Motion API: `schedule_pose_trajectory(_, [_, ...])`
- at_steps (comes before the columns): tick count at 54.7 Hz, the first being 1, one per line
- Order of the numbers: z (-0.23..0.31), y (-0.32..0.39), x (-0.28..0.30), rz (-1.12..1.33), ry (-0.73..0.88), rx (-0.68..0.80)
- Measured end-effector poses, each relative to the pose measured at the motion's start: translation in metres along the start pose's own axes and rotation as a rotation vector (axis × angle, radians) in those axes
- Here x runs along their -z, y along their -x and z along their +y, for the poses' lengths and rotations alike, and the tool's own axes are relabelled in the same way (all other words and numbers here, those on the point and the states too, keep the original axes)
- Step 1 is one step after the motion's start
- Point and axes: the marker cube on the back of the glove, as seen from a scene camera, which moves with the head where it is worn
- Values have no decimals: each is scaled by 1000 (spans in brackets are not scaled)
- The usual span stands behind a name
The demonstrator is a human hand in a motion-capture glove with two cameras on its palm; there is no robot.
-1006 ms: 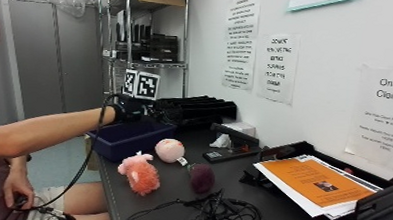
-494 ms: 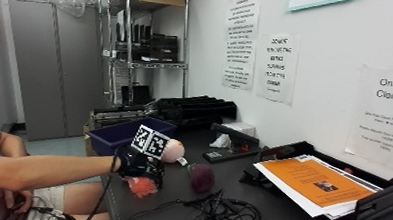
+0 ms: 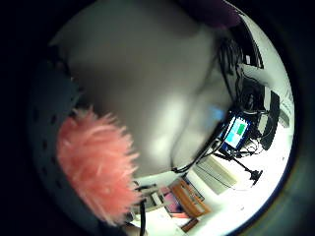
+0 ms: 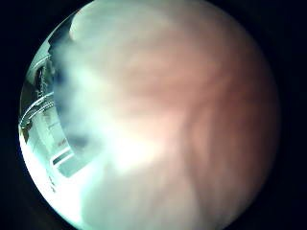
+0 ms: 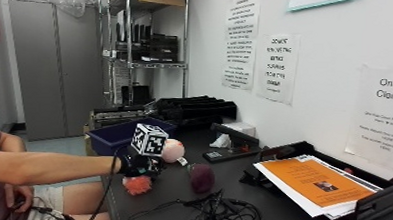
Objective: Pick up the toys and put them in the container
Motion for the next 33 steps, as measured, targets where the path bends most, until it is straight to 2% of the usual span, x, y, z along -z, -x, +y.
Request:
schedule_pose_trajectory(7, [-4, 11, 42, -33, -94, 4])
schedule_pose_trajectory(21, [-22, 73, 195, -37, -319, 70])
schedule_pose_trajectory(33, [-51, 169, 248, 24, -360, 196])
